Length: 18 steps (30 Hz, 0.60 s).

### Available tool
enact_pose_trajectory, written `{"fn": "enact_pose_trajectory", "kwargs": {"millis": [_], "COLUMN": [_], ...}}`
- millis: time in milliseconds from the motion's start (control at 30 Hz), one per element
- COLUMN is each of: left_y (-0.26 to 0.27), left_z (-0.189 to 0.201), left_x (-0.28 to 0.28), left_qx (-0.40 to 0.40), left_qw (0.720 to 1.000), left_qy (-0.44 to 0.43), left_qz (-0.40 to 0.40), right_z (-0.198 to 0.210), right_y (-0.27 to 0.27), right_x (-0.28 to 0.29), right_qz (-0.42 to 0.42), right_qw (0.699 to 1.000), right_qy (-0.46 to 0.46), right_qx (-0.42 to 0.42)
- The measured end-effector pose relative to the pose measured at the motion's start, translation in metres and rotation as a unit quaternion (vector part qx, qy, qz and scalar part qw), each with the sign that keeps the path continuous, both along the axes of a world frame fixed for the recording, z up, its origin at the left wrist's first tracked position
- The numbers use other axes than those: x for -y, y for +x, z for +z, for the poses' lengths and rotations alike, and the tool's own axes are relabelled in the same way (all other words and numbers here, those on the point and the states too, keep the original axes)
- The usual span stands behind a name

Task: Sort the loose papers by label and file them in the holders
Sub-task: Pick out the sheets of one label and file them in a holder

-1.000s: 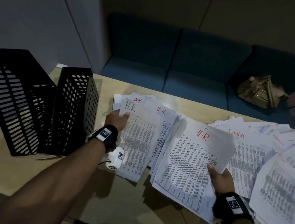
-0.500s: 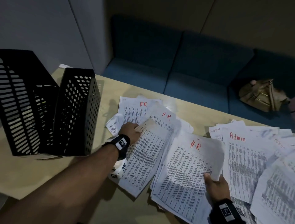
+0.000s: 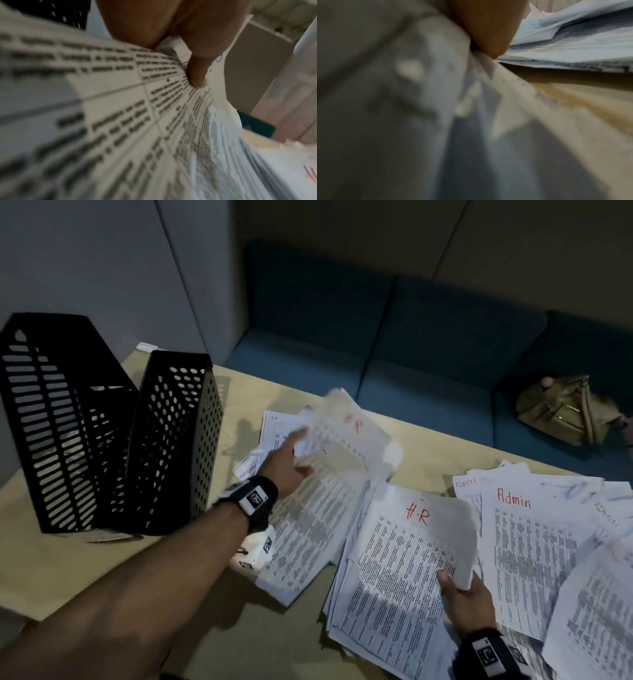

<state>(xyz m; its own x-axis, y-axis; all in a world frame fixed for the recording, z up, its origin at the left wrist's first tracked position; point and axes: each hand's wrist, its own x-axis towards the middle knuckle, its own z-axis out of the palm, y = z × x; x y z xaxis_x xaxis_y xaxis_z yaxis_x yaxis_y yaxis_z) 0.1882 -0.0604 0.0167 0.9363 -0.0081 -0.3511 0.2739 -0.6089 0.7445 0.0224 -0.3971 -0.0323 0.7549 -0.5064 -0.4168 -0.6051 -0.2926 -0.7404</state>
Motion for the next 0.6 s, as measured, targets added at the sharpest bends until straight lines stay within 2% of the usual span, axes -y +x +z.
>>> {"fn": "enact_pose_trajectory", "kwargs": {"millis": [100,200,267,333,433,500,600], "left_y": [0.010,0.012,0.014,0.014,0.002,-0.013,-0.046], "left_z": [0.044,0.090,0.107,0.113,0.095,0.062,0.006], "left_x": [-0.022,-0.041,-0.049,-0.048,-0.032,-0.017,0.002], "left_qx": [0.063,0.115,0.166,0.176,0.108,0.033,-0.071], "left_qw": [0.996,0.974,0.953,0.946,0.959,0.972,0.987], "left_qy": [-0.058,-0.185,-0.237,-0.248,-0.226,-0.181,-0.102], "left_qz": [0.038,0.066,0.089,0.109,0.130,0.146,0.101], "right_z": [0.003,0.011,0.014,0.011,0.007,0.003,-0.004], "right_y": [0.003,0.012,0.019,0.026,0.031,0.030,0.026], "right_x": [-0.003,-0.008,-0.017,-0.026,-0.039,-0.048,-0.058], "right_qz": [-0.029,-0.041,-0.028,-0.024,0.001,0.007,0.002], "right_qw": [0.999,0.998,0.998,0.997,0.997,0.996,0.995], "right_qy": [0.016,0.030,0.040,0.058,0.058,0.073,0.094], "right_qx": [0.014,0.032,0.035,0.043,0.051,0.059,0.043]}}
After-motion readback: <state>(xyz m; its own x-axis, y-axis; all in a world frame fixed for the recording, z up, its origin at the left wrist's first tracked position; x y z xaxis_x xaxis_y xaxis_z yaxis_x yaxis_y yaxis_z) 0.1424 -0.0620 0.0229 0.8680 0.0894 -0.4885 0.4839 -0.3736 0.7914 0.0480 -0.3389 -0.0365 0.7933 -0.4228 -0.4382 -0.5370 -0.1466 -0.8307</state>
